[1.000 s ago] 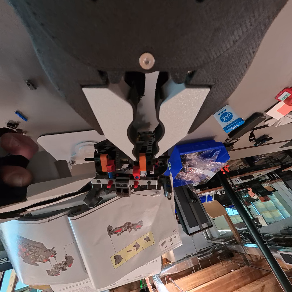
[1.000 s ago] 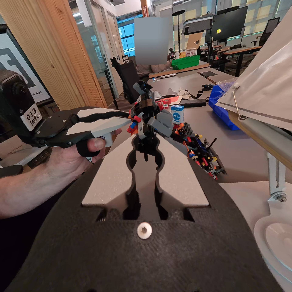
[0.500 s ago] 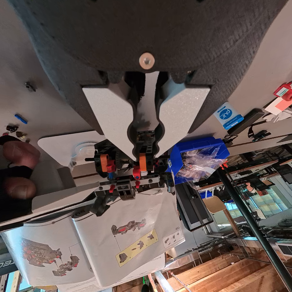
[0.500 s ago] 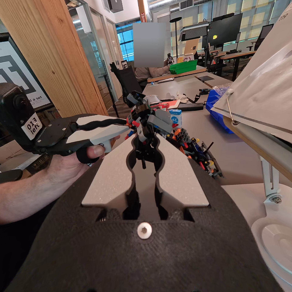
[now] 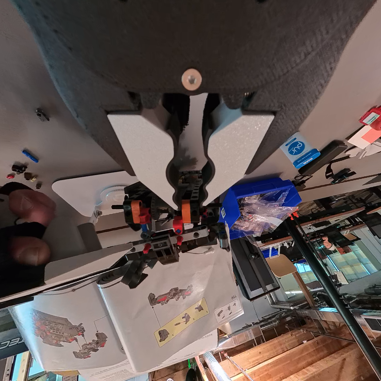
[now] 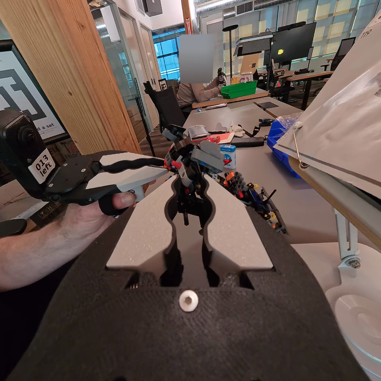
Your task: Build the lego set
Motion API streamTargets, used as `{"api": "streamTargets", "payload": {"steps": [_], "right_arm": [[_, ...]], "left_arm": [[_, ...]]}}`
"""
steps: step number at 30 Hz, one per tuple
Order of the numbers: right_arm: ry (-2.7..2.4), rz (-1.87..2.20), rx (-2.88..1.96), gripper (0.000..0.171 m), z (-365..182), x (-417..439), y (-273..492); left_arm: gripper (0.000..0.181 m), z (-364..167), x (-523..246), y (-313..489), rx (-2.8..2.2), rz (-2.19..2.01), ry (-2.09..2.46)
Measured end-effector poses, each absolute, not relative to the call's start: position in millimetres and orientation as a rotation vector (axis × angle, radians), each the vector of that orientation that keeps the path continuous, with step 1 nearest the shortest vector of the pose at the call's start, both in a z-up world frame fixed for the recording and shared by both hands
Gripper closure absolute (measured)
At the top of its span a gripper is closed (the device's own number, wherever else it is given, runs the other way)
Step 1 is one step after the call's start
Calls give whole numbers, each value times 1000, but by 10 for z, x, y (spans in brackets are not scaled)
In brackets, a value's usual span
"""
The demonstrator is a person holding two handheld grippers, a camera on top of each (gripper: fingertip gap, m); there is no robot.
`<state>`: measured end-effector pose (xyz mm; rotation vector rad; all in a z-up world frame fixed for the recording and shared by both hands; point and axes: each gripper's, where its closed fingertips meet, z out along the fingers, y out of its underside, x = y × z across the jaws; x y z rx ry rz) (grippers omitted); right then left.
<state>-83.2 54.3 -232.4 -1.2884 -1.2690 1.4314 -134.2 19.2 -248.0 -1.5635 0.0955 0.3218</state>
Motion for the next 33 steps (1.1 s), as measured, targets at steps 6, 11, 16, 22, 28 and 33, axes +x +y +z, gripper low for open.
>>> {"api": "streamTargets", "payload": {"steps": [6, 11, 16, 22, 28, 33], "right_arm": [[-1274, 1444, -1290, 155, -2334, -835, 538], [-1281, 1456, -1288, 156, -2342, -833, 527], [-1293, 1464, -1286, 154, -2363, -832, 511], [-1296, 1436, -1289, 151, -2392, -821, 530], [-1439, 1338, -1171, 162, -2431, -745, 406], [-1518, 1108, -981, 149, -2388, -807, 130]], "left_arm": [[167, -2481, -1349, 189, -1563, 311, 90], [167, -2486, -1352, 183, -1564, 308, 87], [167, -2486, -1365, 181, -1566, 295, 75], [167, -2487, -1374, 181, -1565, 292, 69], [167, -2485, -1401, 179, -1567, 280, 53], [167, -2490, -1350, 181, -1568, 293, 74]]}}
